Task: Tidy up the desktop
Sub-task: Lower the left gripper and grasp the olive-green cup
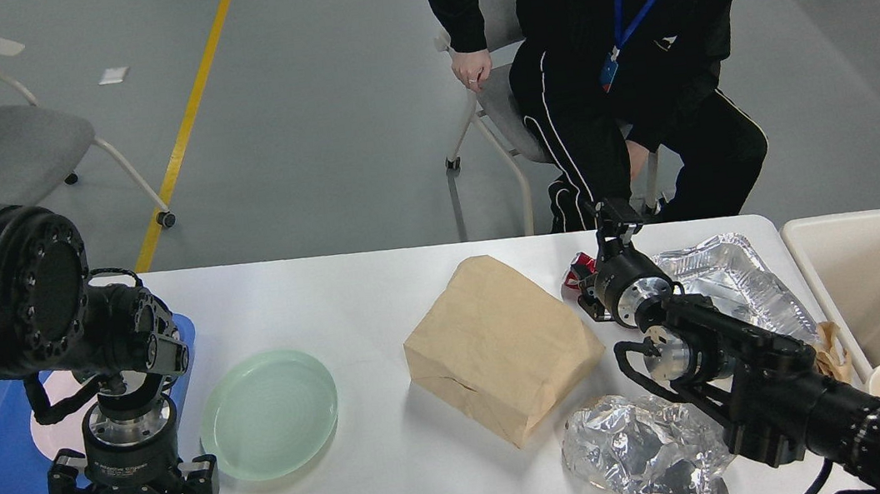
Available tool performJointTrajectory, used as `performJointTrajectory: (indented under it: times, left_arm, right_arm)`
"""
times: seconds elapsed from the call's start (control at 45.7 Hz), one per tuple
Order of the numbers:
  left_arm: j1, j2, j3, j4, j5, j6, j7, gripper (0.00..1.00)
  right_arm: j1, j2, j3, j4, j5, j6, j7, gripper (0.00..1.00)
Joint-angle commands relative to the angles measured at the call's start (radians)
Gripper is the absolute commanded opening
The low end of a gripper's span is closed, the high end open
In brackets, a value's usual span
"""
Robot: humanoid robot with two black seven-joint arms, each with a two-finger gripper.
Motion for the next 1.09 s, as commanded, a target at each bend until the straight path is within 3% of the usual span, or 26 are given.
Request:
performJointTrajectory:
  times: [0.0,0.285,0.46,0.723,0.898,1.073]
  left_arm:
    - [0.027,-0.001,0.001,0.02,0.001,0.005,0.0,0.94]
    - [0.093,-0.034,-0.001,0.064,0.001,0.087,0.0,0.93]
    - [0.109,-0.041,-0.01,0.064,0.001,0.152,0.0,0.87]
    - [0.124,-0.041,-0.018,0.064,0.001,0.147,-0.005,0.45]
    - [0.126,-0.041,-0.019,0.061,-0.005,0.078,-0.006,0.01]
    - [0.121,-0.04,-0.036,0.061,-0.023,0.042,-0.008,0.0]
  right_arm:
    - [0.0,0.0,0.001,0.0,0.0,0.0,0.0,1.0]
    - [0.0,0.0,0.0,0.0,0.0,0.0,0.0,1.0]
    - [0.0,0.0,0.0,0.0,0.0,0.0,0.0,1.0]
    - [0.0,0.0,0.0,0.0,0.0,0.0,0.0,1.0]
    - [0.0,0.0,0.0,0.0,0.0,0.0,0.0,1.0]
    - [0.0,0.0,0.001,0.0,0.0,0.0,0.0,1.0]
